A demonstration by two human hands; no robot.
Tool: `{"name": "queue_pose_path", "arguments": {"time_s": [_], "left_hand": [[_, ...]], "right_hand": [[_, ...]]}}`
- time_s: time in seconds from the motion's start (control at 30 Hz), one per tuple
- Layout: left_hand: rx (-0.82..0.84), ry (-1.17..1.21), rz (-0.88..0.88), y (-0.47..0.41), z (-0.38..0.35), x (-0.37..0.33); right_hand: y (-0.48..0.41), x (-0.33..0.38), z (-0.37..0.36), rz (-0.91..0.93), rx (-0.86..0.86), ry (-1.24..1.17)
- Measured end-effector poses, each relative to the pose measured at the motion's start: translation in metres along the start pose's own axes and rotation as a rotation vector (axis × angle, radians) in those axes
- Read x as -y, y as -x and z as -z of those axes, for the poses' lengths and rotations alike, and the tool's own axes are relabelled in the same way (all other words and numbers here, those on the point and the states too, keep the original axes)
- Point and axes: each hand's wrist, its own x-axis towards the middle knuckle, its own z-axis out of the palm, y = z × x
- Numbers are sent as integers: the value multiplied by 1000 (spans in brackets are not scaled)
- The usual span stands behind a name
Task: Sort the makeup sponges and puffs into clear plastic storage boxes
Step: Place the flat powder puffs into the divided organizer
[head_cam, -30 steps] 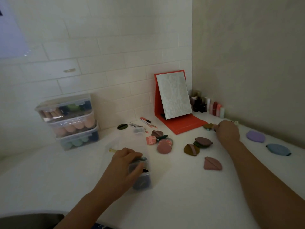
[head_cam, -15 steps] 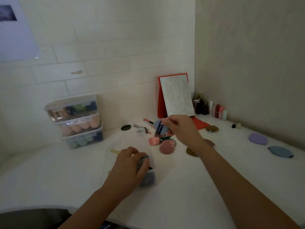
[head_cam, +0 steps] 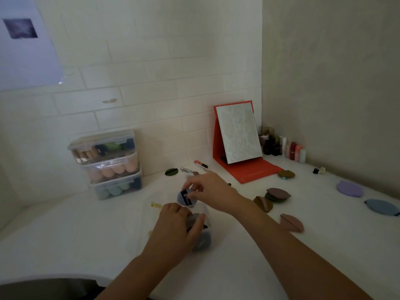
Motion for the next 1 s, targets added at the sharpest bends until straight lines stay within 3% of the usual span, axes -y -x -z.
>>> {"name": "queue_pose_path", "arguments": {"time_s": [0.1,0.23,0.5,0.6,0.67,0.77,0.87,1.0], "left_hand": [[-57,198,-3,2,1,4],[-77,303,66,-2,4,7],[169,132,107,-42,14,16],[251,110,18,-47,7,21],[255,123,-26,-48,4,25],[247,142,-52,-48,-2,30],[225,179,-47,-49,-4,31],[189,220,-33,-47,-6,30]], "right_hand": [[0,-1,-3,52,80,219],[1,-10,3,62,118,210],[1,-20,-2,26,207,210],[4,-25,4,8,97,50],[7,-35,14,-87,-122,-113],[8,-61,28,-327,-363,-13],[8,-85,26,-558,-239,208],[7,-97,13,-633,-103,116]]}}
